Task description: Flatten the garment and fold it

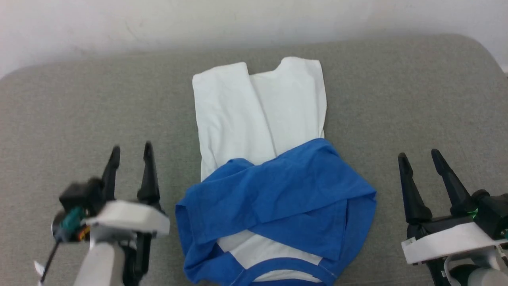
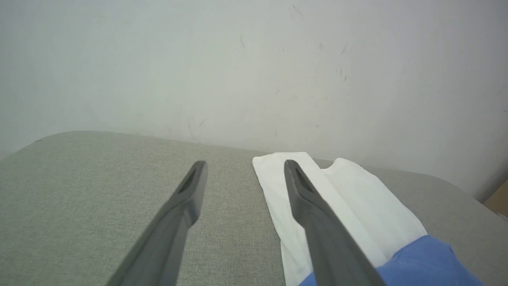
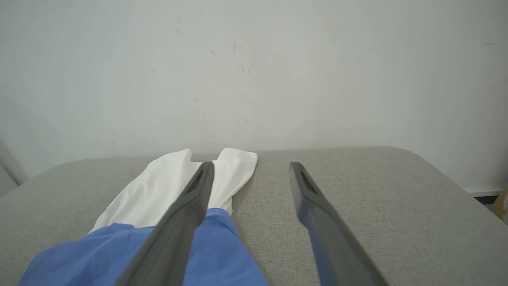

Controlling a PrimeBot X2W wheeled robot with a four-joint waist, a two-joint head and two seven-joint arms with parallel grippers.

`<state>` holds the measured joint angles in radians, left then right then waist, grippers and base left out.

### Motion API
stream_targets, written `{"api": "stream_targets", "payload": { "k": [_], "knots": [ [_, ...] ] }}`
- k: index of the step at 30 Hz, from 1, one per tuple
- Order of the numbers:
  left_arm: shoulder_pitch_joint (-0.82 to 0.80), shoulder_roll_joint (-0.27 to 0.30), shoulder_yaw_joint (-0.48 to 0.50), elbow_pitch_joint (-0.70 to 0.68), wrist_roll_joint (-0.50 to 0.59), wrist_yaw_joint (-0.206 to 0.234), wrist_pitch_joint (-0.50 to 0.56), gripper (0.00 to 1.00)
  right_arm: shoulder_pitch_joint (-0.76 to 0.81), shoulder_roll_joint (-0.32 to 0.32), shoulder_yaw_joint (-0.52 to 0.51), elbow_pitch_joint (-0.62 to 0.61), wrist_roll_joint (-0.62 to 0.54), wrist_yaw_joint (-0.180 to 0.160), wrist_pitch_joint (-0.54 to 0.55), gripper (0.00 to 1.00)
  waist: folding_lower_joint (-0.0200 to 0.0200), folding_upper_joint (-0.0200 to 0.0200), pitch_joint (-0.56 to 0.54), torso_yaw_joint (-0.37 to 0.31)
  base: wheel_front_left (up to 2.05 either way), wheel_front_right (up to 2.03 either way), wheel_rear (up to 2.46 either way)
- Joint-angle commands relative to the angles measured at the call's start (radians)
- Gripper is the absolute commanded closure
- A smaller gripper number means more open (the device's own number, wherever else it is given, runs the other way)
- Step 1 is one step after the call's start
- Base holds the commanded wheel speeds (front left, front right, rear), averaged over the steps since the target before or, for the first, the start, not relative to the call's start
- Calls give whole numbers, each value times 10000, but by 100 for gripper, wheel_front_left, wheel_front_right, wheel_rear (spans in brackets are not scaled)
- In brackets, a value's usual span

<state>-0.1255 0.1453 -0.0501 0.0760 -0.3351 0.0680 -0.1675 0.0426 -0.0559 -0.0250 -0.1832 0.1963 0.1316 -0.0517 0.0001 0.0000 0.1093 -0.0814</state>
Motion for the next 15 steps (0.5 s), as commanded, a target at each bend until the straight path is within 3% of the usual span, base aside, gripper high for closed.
{"api": "stream_targets", "payload": {
  "k": [1, 9, 15],
  "knots": [
    [-332, 93, -34, 73, -56, -104, 53, 0, -82, 35, 14, -75, 65, -9, 14, 0, -1, 0, 423, -213, 0, 0, 0],
    [-3907, 635, -522, 1264, 0, -847, 1211, 0, -813, 53, 47, -192, 302, -9, -208, 0, -1, 0, 1865, -562, 0, 0, 0],
    [-7117, 1030, -1042, 2745, -64, -1485, 2948, 0, -1508, 55, 249, -80, 527, -9, -518, 0, -1, 0, 3072, -1042, 0, 0, 0]
  ]
}}
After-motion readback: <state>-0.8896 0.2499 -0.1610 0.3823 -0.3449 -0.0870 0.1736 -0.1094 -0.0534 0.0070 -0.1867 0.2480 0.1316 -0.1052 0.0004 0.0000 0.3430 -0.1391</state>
